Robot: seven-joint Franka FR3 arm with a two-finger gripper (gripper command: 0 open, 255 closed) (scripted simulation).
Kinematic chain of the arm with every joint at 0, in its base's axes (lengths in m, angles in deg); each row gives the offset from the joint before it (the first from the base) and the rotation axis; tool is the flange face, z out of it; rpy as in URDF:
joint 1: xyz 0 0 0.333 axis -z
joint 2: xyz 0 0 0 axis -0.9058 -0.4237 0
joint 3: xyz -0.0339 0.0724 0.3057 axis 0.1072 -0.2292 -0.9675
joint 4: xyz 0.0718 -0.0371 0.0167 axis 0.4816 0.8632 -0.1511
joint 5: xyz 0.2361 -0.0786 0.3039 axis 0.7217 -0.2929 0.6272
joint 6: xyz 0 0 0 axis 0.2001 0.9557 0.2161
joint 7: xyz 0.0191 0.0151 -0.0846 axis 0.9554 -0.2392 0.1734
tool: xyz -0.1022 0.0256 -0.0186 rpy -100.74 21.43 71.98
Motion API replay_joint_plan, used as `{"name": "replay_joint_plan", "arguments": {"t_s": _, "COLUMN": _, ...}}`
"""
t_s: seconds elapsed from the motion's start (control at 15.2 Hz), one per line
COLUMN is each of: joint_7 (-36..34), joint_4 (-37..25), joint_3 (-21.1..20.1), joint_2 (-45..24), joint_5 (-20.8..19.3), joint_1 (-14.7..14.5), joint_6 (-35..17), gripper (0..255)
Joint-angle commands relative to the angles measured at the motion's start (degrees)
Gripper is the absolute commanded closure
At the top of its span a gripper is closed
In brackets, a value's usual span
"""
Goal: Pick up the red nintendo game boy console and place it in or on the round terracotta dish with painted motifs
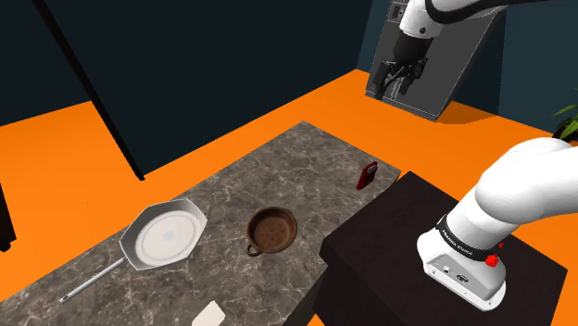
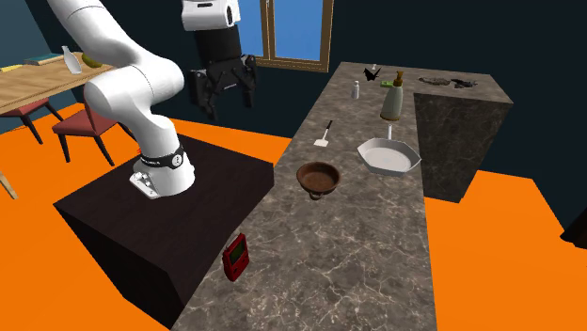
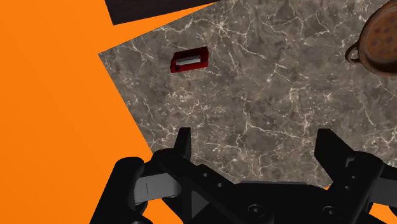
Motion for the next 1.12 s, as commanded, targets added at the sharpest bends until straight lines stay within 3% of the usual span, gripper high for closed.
{"name": "replay_joint_plan", "arguments": {"t_s": 0.0, "joint_7": -3.0, "joint_4": 2.0, "joint_3": -0.3, "joint_2": -2.2, "joint_5": -0.1, "joint_1": 1.3, "joint_6": -3.9, "gripper": 0}}
{"name": "replay_joint_plan", "arguments": {"t_s": 0.53, "joint_7": -14.2, "joint_4": 8.2, "joint_3": -0.7, "joint_2": -13.7, "joint_5": -0.9, "joint_1": 6.7, "joint_6": -19.7, "gripper": 0}}
{"name": "replay_joint_plan", "arguments": {"t_s": 1.06, "joint_7": -25.9, "joint_4": 10.6, "joint_3": -0.6, "joint_2": -29.6, "joint_5": -2.6, "joint_1": 11.9, "joint_6": -36.0, "gripper": 0}}
